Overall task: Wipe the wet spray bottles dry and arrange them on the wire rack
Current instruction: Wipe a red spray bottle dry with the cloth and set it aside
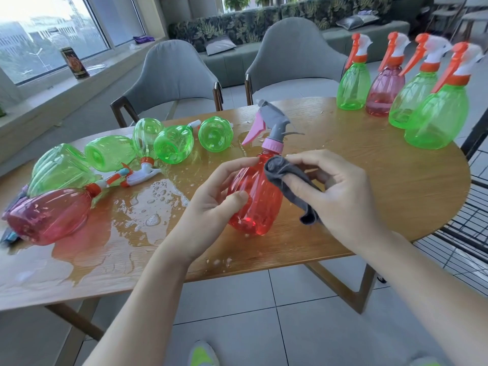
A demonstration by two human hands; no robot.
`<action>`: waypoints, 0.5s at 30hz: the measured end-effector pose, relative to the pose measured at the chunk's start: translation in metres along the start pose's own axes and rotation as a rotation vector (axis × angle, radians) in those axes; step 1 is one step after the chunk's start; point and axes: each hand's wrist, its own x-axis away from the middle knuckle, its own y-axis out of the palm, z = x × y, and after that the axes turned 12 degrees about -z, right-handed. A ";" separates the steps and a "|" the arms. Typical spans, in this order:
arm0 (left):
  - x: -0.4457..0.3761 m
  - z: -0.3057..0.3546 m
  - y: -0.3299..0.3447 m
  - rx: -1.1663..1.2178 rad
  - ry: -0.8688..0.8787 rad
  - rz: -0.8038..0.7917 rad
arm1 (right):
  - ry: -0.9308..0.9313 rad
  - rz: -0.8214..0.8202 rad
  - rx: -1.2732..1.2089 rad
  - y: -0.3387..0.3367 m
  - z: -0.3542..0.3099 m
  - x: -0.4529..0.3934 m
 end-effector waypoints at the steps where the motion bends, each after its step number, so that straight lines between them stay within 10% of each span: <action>1: 0.000 0.001 0.000 -0.022 0.001 0.000 | 0.012 0.023 -0.002 -0.002 0.001 -0.002; 15: -0.006 0.000 0.006 0.148 -0.028 0.104 | -0.198 -0.187 0.240 0.018 0.002 0.022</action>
